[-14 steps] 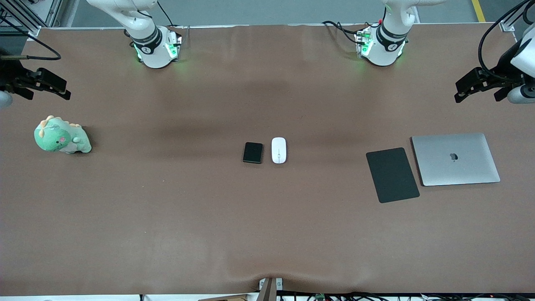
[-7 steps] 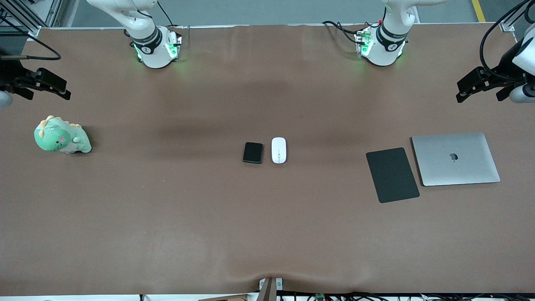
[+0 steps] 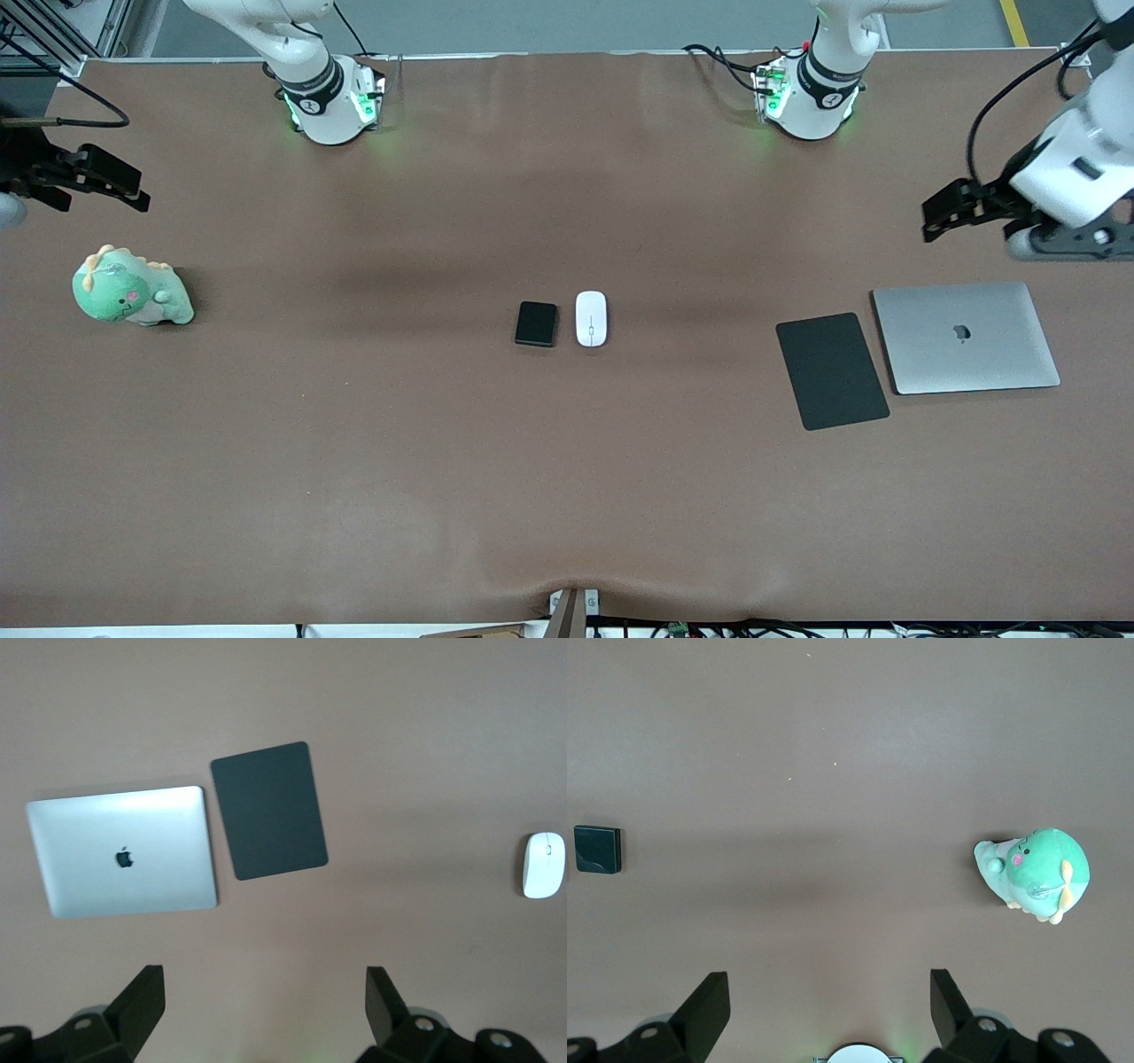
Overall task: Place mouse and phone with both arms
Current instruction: 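Move the left gripper over the white mouse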
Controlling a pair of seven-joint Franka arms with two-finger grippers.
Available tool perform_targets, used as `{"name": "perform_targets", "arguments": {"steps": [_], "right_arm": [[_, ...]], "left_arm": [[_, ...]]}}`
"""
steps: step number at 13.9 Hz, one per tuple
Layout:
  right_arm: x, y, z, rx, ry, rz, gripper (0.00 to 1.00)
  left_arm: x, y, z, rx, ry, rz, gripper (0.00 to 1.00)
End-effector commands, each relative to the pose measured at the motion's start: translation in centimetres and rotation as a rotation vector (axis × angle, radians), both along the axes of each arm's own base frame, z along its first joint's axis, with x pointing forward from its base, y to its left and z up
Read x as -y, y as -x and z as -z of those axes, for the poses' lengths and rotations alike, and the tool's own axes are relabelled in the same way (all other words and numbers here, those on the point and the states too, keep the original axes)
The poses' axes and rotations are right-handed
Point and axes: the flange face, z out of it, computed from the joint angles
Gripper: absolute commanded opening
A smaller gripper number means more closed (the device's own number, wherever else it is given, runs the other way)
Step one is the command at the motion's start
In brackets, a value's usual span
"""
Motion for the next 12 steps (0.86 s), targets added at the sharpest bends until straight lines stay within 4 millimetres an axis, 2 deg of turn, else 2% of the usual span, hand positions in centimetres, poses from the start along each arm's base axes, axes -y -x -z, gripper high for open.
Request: {"name": "perform_targets", "arguments": {"steps": [1,6,9,12], "right_arm": [[0.3,0.0,-0.3,0.005,-0.003,-0.002,1.00],[0.4,-0.2,-0.1,0.003,-0.005,0.001,1.00],[0.4,-0.3,-0.1,0.002,-0.007,0.000,1.00],[0.0,-0.3,-0.1,0.002,-0.007,-0.007,1.00]], "left_arm": [[3.9,-0.9,2.1,-0.013,-0.006,0.005,1.00],[11.9,-1.3,8.0,-0.033,-0.006,-0.001,1.00],[17.9,-1.8,13.2,-0.026,0.002,-0.052,1.00],[23.9,-1.2,18.5,-0.023,0.001,-0.072,1.00]]}}
